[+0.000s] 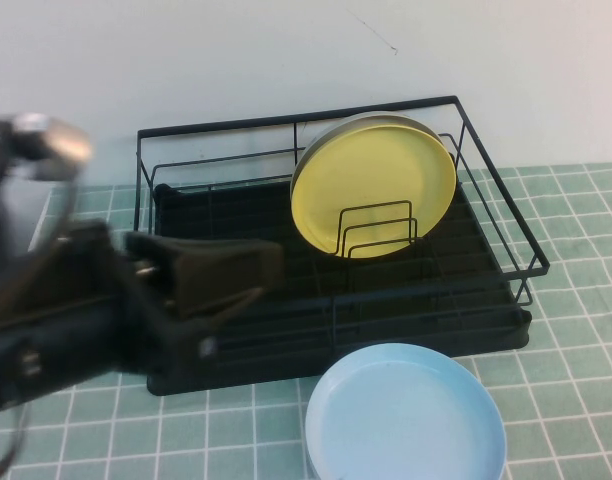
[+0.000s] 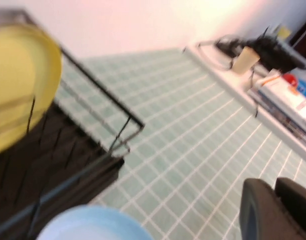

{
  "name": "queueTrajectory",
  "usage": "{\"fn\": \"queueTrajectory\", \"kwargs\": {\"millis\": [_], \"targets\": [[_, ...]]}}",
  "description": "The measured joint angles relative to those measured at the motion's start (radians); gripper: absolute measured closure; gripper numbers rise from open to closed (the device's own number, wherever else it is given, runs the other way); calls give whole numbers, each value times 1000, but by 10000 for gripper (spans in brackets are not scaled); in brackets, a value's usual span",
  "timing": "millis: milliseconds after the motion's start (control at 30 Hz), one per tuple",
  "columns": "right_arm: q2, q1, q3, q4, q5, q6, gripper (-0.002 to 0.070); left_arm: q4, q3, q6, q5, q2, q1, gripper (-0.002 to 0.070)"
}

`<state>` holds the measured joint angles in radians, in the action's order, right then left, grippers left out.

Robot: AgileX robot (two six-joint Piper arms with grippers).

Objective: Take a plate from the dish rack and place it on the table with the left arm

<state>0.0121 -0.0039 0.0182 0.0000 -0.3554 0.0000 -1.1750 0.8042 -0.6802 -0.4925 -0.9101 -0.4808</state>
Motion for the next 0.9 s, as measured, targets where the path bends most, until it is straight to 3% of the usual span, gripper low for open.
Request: {"fn": "queueTrajectory", "kwargs": {"millis": [267, 900], "targets": [[0, 0, 0, 0, 0, 0, 678, 33, 0, -60, -22, 180, 0, 673], [0, 0, 0, 0, 0, 0, 678, 37, -2, -73, -194, 198, 0, 676]]}}
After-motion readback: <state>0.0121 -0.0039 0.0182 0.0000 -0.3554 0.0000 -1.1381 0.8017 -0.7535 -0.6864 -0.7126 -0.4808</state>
